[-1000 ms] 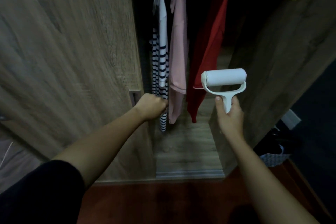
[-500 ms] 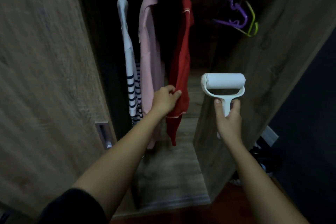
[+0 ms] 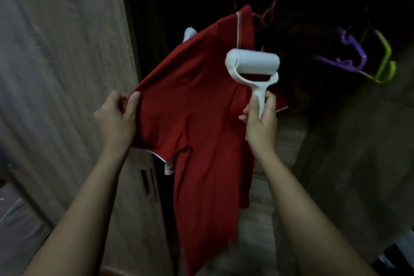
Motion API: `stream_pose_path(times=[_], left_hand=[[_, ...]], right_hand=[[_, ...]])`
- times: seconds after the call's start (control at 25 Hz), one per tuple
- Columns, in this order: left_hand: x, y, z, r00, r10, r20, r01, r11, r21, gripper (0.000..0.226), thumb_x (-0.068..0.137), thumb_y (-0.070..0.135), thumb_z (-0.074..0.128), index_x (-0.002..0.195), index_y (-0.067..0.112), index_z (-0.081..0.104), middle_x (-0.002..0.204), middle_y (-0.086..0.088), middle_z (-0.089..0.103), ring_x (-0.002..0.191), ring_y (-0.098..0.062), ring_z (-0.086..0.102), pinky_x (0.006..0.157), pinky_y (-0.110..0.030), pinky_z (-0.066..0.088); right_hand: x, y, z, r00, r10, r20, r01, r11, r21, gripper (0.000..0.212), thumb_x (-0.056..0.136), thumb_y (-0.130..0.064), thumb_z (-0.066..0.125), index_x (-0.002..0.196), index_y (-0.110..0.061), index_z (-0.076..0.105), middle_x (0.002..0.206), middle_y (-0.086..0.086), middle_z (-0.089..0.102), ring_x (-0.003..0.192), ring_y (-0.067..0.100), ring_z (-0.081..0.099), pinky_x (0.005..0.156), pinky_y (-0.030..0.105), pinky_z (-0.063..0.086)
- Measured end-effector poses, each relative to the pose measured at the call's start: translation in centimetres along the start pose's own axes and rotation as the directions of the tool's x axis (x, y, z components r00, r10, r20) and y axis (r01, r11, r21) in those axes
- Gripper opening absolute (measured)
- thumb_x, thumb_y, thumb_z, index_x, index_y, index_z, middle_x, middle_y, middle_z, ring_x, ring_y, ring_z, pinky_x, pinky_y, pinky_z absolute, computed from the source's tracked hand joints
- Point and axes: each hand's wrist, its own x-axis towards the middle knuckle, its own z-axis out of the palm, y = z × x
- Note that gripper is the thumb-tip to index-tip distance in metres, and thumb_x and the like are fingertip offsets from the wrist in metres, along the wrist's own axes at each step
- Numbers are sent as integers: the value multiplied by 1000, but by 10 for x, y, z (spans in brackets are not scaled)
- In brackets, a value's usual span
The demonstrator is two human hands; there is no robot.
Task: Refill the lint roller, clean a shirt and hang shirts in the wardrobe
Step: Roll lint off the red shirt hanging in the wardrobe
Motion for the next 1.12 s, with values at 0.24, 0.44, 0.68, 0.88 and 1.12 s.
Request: stream_pose_path(times=[0.24,0.44,0.68,0.88,1.12], left_hand=[[12,-9,5,1000,-27,-4,26,995,-101,34,89,26,62,60,27,44,50,5,42,46,6,38,48,-11,28],[12,-14,6,997,-78,-1,78,992,-97,29,89,28,61,64,17,51,53,10,50,51,3,40,52,-17,35],[13,-20,11,997,-70,-17,69,995,-78,32,91,27,58,62,24,46,58,0,46,52,3,38,51,-20,34],[13,-27,15,995,-91,-46,86,991,-106,33,90,31,58,61,26,44,56,4,45,50,4,37,51,-20,33],[12,-32,19,993,-92,-70,82,986,-143,35,84,50,54,61,26,42,57,2,41,55,-6,36,52,-28,31]], right_hand=[[-2,10,55,991,-84,107,95,989,-111,40,93,-39,42,126,-17,47,94,15,70,80,33,66,59,27,43],[-83,76,60,798,235,555,-23,932,-362,31,95,-40,40,120,-23,45,86,18,68,81,39,65,57,34,39],[2,18,72,956,-151,250,154,988,7,33,93,-35,43,115,-12,52,79,17,69,66,26,61,50,26,30],[-36,79,75,849,22,527,128,961,-245,33,94,-39,41,120,-19,47,85,22,69,76,40,65,54,33,37],[-5,88,60,965,-56,256,87,990,-110,31,94,-33,43,114,-13,54,79,16,70,69,34,65,50,26,31]])
